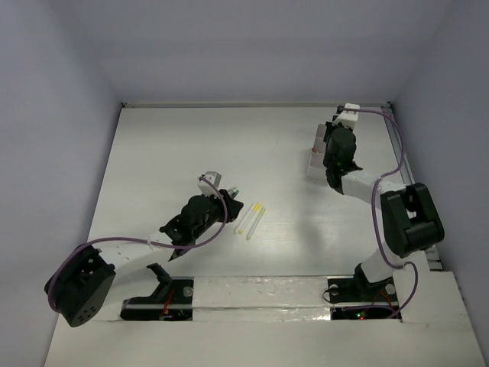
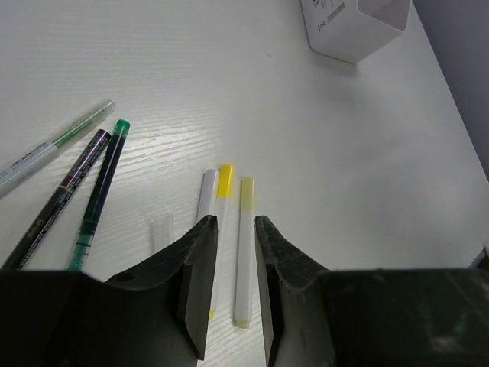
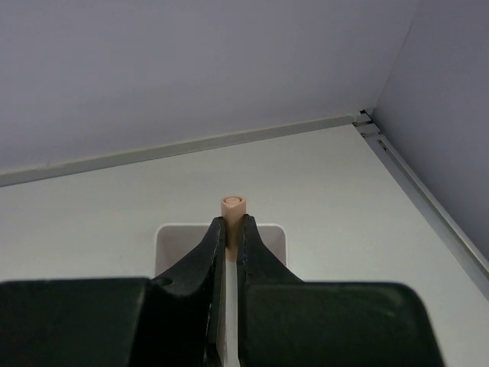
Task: Sort the stationery into containers
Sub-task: Place the pen in the storage box.
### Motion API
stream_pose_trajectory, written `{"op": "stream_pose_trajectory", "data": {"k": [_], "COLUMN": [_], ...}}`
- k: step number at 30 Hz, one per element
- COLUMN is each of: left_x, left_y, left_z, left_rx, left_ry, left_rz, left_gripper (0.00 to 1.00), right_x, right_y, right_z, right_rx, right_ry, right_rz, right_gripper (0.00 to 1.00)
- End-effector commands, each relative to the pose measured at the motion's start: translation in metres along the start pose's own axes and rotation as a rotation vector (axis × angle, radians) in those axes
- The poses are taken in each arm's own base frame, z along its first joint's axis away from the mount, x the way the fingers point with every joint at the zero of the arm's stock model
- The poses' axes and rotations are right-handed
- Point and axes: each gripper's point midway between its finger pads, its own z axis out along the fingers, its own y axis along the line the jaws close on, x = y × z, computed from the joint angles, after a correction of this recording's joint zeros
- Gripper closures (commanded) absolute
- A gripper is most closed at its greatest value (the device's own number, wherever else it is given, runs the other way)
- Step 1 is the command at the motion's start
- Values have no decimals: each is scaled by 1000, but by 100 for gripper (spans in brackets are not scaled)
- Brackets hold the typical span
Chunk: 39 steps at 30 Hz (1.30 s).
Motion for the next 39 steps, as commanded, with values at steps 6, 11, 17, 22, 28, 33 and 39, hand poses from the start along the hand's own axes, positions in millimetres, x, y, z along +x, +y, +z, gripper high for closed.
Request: {"op": "stream_pose_trajectory", "data": {"k": [6,11,17,22,28,33,39], "left_x": [-9,-7,-6,-4,2,-3,4], "left_y": [-12,-10,-9,-6,1,4,13], "left_z": [8,10,13,17,24,31,39], "left_rx": [40,33,25,2,-37,-80,-174], "left_ry": [-22,-14,-8,11,53,63,127], "left_rz": [1,2,8,24,55,85,154], "left_gripper": [77,78,78,77,76,81,100], "right_x": [-32,-15,-1,-7,-25,-27,7], "right_y": [4,8,6,7,7,9,45], "right_z": [19,19,15,6,-3,-21,-86], "right_rx": [21,6,6,-23,-48,-97,-317], "right_ry": [-164,-140,-115,-111,-94,7,239], "right_rz": [17,23,56,106,159,210,360], "right_gripper": [100,100,94,58,42,49,100]}}
